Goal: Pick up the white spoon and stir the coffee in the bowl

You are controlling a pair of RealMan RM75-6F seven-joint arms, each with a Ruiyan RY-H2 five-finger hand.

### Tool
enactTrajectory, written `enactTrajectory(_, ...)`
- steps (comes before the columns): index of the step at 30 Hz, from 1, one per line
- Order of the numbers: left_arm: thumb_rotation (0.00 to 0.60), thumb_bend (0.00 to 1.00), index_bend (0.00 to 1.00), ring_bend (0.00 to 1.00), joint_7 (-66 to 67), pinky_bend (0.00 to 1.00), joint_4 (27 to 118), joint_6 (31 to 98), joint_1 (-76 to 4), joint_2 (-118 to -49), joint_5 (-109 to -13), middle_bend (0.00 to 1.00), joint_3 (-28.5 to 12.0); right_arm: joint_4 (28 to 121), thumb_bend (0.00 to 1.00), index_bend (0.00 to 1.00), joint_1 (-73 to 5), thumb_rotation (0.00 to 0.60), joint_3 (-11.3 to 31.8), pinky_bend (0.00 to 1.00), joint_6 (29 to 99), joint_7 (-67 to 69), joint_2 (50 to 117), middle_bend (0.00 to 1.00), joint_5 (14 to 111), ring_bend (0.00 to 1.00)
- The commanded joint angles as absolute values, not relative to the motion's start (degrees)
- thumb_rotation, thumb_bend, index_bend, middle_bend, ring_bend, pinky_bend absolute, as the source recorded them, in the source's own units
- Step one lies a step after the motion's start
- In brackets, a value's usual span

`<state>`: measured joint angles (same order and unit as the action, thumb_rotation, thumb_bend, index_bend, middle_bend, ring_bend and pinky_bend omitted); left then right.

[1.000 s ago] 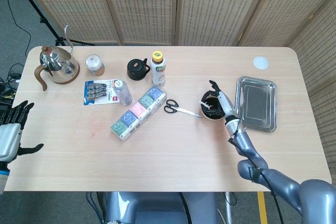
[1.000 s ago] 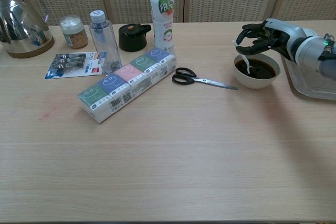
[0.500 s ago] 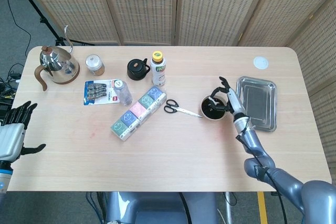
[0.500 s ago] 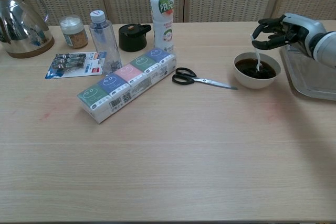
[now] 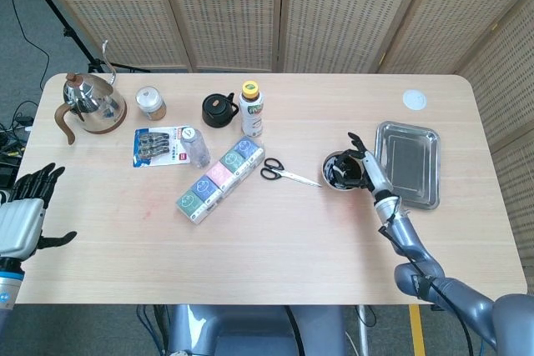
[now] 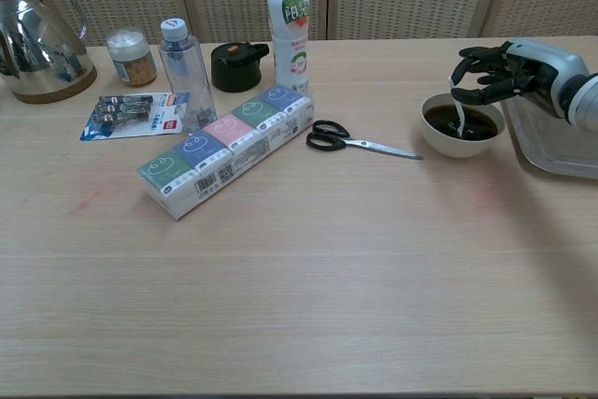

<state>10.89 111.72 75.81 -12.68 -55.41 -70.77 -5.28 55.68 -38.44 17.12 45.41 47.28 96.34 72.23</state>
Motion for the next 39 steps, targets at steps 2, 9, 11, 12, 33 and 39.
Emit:
enactTrajectory(2,0.6,0.0,0.0,0.0,10.32,0.0,111.53,75.86,-12.55,-55.19,-70.78,0.0,-5.33,55.91,0.44,0.56,-38.53,0.6,17.21,0.0,45.67,46.71,96.58,0.0,72.11,0.0)
enactTrajectory(9,0.6,0.0,0.0,0.0,9.45,0.0,111.19,75.41,-12.64,-54.83,-70.7,0.0,-5.41,54.85,0.44,0.56,-39.54,0.6,17.69,0.0,44.75,45.84,98.07,0.0,71.29,0.0)
enactTrajectory(11,0.6,0.0,0.0,0.0,9.39,0.0,111.19,75.37,-12.65,-54.82,-70.69,0.0,-5.42,54.05,0.44,0.56,-40.08,0.6,17.98,0.0,44.25,45.78,98.7,0.0,71.02,0.0)
enactTrajectory(12,0.6,0.0,0.0,0.0,9.4,0.0,111.19,75.38,-12.66,-54.82,-70.7,0.0,-5.42,53.48,0.44,0.56,-40.39,0.6,18.14,0.0,43.89,45.78,99.14,0.0,70.79,0.0)
enactTrajectory(33,0.6,0.0,0.0,0.0,10.71,0.0,111.29,75.22,-12.89,-55.38,-70.07,0.0,-5.32,52.13,0.44,0.56,-39.37,0.6,18.8,0.0,45.69,48.55,96.89,0.0,71.77,0.0)
enactTrajectory(39,0.6,0.0,0.0,0.0,11.1,0.0,111.59,75.46,-12.84,-55.53,-70.44,0.0,-5.17,54.39,0.44,0.56,-37.73,0.6,18.39,0.0,46.27,49.43,94.85,0.0,71.69,0.0)
